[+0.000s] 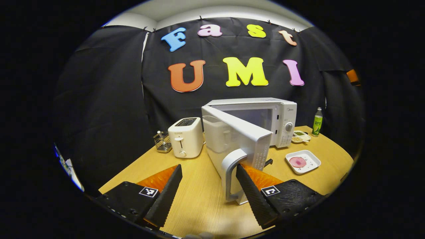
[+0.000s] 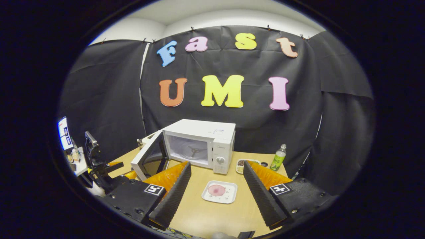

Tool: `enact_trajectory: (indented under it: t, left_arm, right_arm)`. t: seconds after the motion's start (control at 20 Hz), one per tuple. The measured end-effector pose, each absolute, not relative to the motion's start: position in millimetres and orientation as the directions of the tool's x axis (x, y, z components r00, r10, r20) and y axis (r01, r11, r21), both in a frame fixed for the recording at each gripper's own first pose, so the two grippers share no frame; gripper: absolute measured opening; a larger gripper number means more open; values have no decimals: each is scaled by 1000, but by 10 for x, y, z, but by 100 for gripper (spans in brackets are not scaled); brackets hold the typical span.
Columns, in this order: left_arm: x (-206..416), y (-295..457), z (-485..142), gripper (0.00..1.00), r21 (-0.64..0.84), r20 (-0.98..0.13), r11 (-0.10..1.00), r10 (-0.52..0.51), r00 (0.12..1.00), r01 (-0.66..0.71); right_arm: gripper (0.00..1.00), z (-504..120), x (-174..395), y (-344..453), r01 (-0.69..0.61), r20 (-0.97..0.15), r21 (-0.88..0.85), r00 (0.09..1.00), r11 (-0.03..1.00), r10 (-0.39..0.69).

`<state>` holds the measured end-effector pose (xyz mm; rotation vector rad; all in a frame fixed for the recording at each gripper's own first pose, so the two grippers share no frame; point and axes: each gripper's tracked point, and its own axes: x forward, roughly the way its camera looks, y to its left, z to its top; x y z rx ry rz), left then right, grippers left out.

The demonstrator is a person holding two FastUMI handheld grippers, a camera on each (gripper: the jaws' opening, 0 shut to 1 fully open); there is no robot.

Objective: Open the microwave oven with the left hand, put the food in, and close the microwave oven.

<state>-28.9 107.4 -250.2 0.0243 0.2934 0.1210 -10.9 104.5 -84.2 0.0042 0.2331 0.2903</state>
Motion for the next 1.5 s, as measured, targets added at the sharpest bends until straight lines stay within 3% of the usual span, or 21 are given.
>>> enact_trajectory:
  t: [0.55, 0.65, 0.7, 0.75, 0.8, 0.85, 0.9, 0.95, 1.0, 1.3, 1.35, 1.5]
  left_arm:
    - [-747, 2086, -2484, 96, 71, -311, 942, 333, 890, -328]
    - [-881, 2114, -2439, 96, 87, -309, 939, 344, 887, -334]
    - [-923, 2086, -2392, 96, 86, -304, 939, 342, 889, -332]
    - [-940, 2033, -2329, 96, 77, -302, 942, 335, 893, -327]
    - [-956, 1958, -2259, 97, 69, -297, 945, 325, 898, -319]
    - [-962, 1871, -2182, 97, 67, -290, 949, 315, 904, -309]
    - [-947, 1778, -2093, 97, 65, -279, 952, 306, 910, -300]
    - [-928, 1678, -1974, 97, 60, -261, 957, 291, 921, -285]
    - [-903, 1556, -1854, 97, 52, -244, 963, 270, 931, -265]
    - [-663, 821, -1221, 96, 40, -166, 981, 192, 967, -188]
    - [-628, 712, -1124, 96, 35, -156, 983, 183, 971, -180]
    - [-500, 407, -897, 96, 21, -133, 985, 173, 976, -171]
  right_arm:
    - [100, -1236, 128, 1181, -315, -286, 49, 905, 948, 316]
    - [100, -1412, 260, 1151, -314, -317, 71, 893, 947, 320]
    - [92, -1518, 337, 1118, -308, -338, 82, 886, 948, 317]
    - [100, -1628, 415, 1080, -300, -355, 90, 881, 950, 312]
    - [100, -1745, 497, 1029, -291, -376, 89, 876, 953, 303]
    - [92, -1885, 578, 966, -278, -403, 84, 869, 957, 288]
    - [92, -2016, 669, 910, -270, -421, 86, 862, 959, 281]
    - [100, -2162, 759, 840, -257, -444, 83, 855, 963, 267]
    - [99, -2315, 852, 761, -243, -470, 76, 847, 967, 250]
    - [86, -3257, 1243, 600, -219, -622, 183, 729, 958, 286]
    - [74, -3403, 1298, 596, -216, -645, 209, 703, 954, 300]
    - [58, -3778, 1462, 648, -221, -709, 265, 615, 939, 345]
